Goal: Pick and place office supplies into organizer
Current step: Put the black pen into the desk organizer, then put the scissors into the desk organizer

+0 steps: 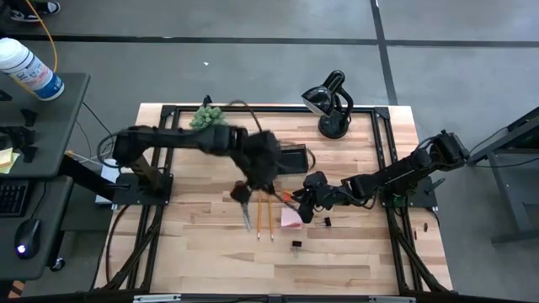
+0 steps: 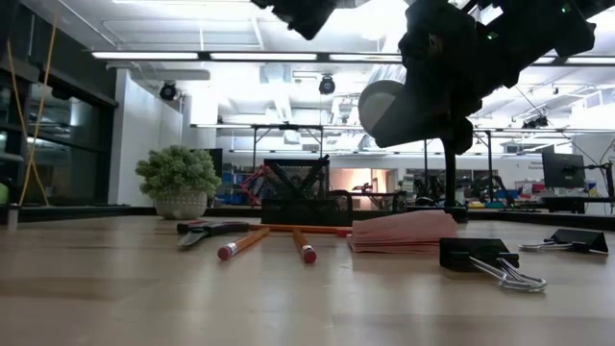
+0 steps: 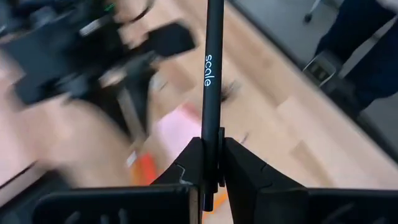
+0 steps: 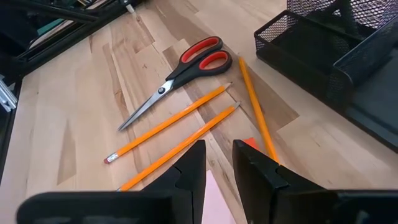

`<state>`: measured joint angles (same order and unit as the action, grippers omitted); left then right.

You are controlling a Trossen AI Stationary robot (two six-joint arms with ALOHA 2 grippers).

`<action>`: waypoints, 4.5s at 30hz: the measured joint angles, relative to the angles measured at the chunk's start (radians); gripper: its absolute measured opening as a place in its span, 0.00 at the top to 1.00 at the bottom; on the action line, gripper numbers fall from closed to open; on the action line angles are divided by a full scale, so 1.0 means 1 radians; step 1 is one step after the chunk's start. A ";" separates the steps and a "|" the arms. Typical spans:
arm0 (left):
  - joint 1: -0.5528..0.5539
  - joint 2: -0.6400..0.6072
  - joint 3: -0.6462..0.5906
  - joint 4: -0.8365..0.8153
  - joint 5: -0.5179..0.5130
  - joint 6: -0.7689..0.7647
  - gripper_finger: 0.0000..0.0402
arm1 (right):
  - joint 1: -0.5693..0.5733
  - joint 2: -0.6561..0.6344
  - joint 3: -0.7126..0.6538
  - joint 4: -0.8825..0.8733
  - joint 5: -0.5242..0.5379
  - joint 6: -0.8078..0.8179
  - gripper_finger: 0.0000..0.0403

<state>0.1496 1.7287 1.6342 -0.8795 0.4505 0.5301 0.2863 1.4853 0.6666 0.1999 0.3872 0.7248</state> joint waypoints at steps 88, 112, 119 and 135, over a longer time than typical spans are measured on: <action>0.099 0.174 0.097 -0.427 -1.068 0.272 0.61 | -0.012 0.000 0.000 0.008 0.026 0.034 0.82; 0.002 0.147 0.098 -0.562 -0.887 -0.273 0.68 | -0.011 0.000 0.000 -0.028 -0.011 0.039 0.82; -0.134 0.085 0.098 -0.577 -0.886 -0.428 0.71 | -0.011 0.000 0.000 -0.064 -0.028 0.080 0.82; -0.484 0.058 -0.090 -0.578 -0.821 -0.817 0.71 | -0.011 0.000 0.000 -0.060 -0.111 0.086 0.82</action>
<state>-0.3342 1.7866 1.5442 -1.4576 -0.3702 -0.2871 0.2752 1.4857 0.6666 0.1394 0.2767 0.8112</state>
